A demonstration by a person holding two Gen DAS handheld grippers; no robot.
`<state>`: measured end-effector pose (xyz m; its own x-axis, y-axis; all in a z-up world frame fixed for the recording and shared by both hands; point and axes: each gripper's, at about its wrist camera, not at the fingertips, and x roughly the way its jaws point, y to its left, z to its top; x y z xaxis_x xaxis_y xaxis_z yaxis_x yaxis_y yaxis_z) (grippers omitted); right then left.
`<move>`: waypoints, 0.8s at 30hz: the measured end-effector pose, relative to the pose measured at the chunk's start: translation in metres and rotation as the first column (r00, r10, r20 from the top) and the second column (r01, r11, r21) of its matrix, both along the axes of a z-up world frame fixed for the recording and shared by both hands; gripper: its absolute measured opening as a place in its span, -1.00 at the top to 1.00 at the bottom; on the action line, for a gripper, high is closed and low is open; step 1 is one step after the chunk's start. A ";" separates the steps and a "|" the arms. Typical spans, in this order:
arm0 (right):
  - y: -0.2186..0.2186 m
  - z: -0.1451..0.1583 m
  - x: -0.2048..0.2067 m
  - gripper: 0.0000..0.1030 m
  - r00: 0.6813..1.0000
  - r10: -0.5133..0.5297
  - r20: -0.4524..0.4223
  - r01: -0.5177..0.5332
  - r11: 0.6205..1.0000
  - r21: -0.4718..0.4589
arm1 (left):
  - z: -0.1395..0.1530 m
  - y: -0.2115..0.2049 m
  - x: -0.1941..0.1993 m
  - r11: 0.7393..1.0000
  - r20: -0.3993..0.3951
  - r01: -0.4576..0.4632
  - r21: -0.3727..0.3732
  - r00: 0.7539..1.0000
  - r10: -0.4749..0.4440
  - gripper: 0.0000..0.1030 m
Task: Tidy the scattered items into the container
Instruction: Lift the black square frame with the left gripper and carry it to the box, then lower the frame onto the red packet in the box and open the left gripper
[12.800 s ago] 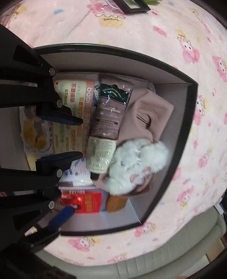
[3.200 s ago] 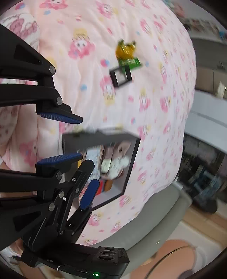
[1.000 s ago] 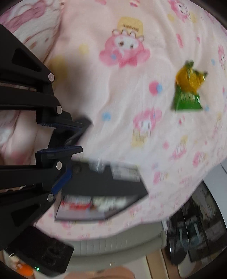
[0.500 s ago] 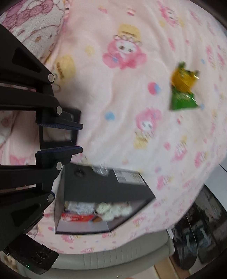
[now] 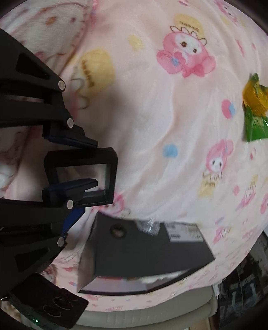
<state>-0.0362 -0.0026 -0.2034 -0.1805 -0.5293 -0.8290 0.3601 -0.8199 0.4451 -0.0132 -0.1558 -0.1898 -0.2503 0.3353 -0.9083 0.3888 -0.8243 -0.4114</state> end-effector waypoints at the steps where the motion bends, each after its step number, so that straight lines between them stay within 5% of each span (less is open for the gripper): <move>1: 0.003 0.012 0.005 0.54 1.000 0.000 -0.024 -0.001 1.000 -0.016 | 0.010 0.002 0.004 1.000 -0.025 0.006 -0.004 1.000 -0.007 0.51; 7: 0.028 0.092 0.015 0.53 0.979 -0.011 -0.202 -0.008 0.996 -0.092 | 0.090 0.025 0.007 0.999 -0.200 0.052 -0.010 0.978 -0.053 0.50; 12: 0.077 0.135 -0.001 0.53 0.931 -0.085 -0.356 0.062 0.995 -0.075 | 0.138 0.074 -0.029 0.986 -0.347 0.164 0.005 0.926 -0.152 0.50; 18: 0.160 0.125 -0.044 0.53 0.931 -0.175 -0.321 0.184 0.983 -0.001 | 0.121 0.152 -0.106 0.949 -0.368 0.303 0.081 0.895 -0.254 0.50; 24: 0.228 0.083 -0.086 0.50 0.954 -0.216 -0.210 0.229 0.973 0.040 | 0.081 0.206 -0.152 0.924 -0.285 0.370 0.099 0.900 -0.330 0.50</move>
<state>-0.1219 0.2254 -0.1205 -0.4556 -0.4039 -0.7933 0.2425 -0.9138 0.3259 -0.1656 0.0501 -0.1088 -0.3106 0.5690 -0.7614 -0.0502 -0.8097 -0.5847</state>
